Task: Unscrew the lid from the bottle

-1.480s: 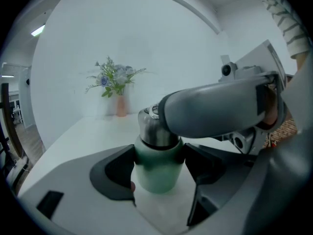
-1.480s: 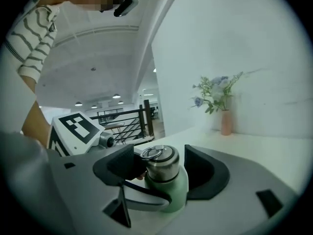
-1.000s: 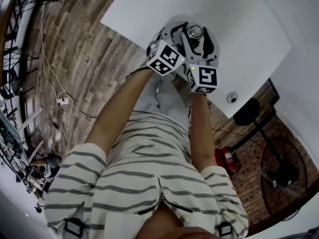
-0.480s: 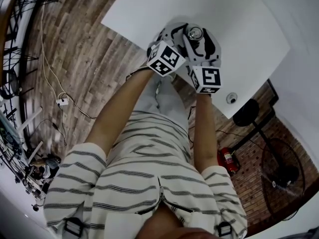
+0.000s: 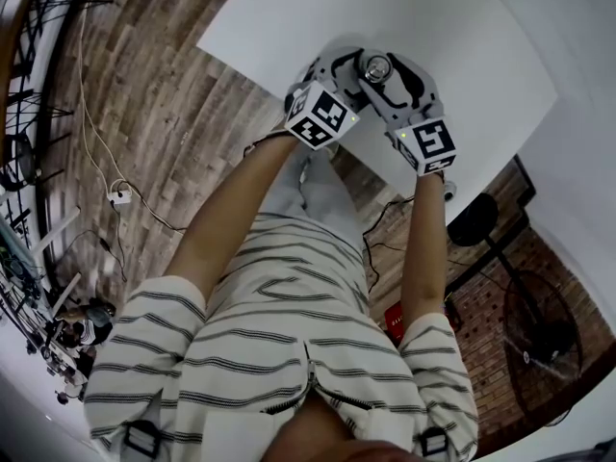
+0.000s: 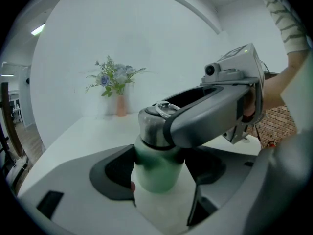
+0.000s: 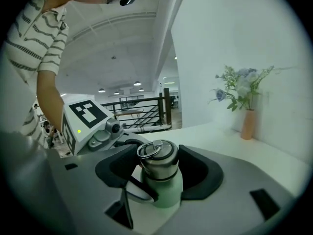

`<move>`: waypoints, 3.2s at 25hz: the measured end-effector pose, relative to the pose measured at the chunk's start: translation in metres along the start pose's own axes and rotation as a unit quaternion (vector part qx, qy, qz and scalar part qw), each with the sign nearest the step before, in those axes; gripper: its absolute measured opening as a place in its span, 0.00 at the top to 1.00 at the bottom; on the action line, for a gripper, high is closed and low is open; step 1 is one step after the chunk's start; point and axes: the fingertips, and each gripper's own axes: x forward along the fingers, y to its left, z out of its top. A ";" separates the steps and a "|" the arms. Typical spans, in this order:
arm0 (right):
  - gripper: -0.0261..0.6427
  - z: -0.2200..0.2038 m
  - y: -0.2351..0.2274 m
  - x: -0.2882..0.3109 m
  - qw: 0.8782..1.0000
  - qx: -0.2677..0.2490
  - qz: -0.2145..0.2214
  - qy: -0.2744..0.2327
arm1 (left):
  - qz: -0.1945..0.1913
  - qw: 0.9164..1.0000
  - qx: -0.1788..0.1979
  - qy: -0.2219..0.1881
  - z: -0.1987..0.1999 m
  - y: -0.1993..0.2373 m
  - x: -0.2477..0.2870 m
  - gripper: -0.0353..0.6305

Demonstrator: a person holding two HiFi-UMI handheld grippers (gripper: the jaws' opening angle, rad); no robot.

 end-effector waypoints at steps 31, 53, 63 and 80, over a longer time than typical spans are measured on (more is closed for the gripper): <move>0.44 0.020 0.002 -0.006 0.994 -0.066 0.082 -0.001 | -0.004 1.000 0.001 0.008 -0.001 -0.001 -0.002 0.46; 0.60 0.011 -0.008 -0.002 0.969 0.084 -0.227 -0.039 | -0.004 1.000 -0.002 0.010 -0.002 0.000 -0.002 0.46; 0.60 0.011 -0.006 -0.002 0.987 0.052 -0.148 -0.031 | -0.006 1.000 -0.001 0.011 -0.002 0.000 -0.001 0.46; 0.59 0.009 0.007 -0.001 0.982 -0.084 0.166 0.016 | -0.007 1.000 0.003 0.009 -0.002 -0.001 -0.001 0.46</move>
